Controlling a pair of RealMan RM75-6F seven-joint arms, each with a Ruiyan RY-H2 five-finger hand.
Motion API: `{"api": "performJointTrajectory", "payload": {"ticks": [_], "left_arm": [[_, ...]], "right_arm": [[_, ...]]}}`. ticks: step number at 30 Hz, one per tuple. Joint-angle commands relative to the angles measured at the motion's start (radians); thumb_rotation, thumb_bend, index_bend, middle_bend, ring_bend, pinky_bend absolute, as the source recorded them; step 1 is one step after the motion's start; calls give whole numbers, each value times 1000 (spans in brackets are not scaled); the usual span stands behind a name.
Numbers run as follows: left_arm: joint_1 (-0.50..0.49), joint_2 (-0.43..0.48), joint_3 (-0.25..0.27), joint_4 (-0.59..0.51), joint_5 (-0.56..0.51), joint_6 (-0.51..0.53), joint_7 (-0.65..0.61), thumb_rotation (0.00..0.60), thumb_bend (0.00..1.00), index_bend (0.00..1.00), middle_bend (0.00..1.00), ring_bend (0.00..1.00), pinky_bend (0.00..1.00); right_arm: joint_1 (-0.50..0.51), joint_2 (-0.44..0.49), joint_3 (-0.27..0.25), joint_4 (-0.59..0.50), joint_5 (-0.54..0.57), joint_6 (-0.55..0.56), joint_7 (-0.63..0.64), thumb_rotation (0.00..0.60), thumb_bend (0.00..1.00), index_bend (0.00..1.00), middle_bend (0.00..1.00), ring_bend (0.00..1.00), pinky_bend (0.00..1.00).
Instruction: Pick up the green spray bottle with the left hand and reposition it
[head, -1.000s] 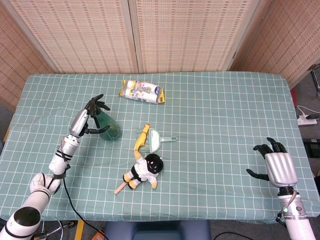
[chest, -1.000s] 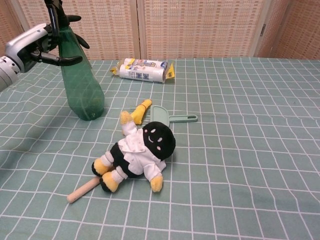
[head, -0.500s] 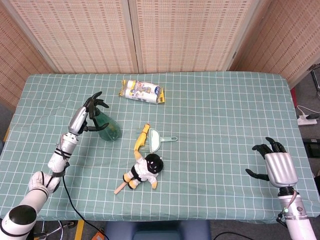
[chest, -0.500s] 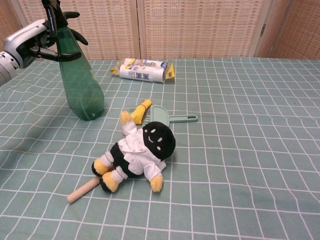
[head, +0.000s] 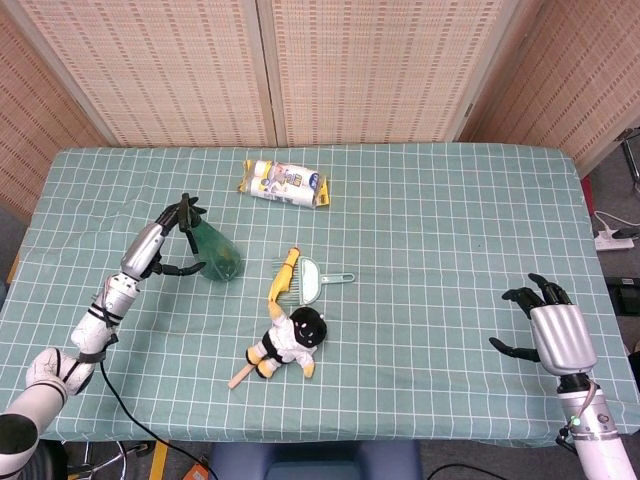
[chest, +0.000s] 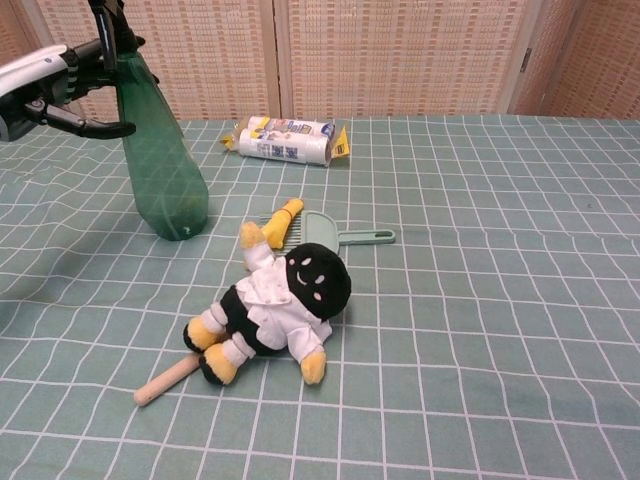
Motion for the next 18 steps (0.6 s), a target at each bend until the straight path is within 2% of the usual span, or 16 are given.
{"api": "performJointTrajectory", "payload": {"ticks": [1,6,13,18], "left_arm": [[0,27,9,-34,11,-11,5,576,64,0,0,0,0],[13,73,7,-84,6,-11,59,559,53,0,0,0,0],[50,184,8,-175,-46,-133,147,567,48,0,0,0,0],[117,302,-10,-330,-129,-195,210,590,55,0,0,0,0]], "right_arm": [[-3,-1,-1,10,-15,7,29,600,0,359,379,142,231],[-6,-3,-3,26,-36,18,70,600,0,363,379,143,231],[-6,2,-9,51,-75,27,154,600,0,364,379,143,231],[-7,7,-15,69,-99,34,222,600,0,358,379,143,231]]}}
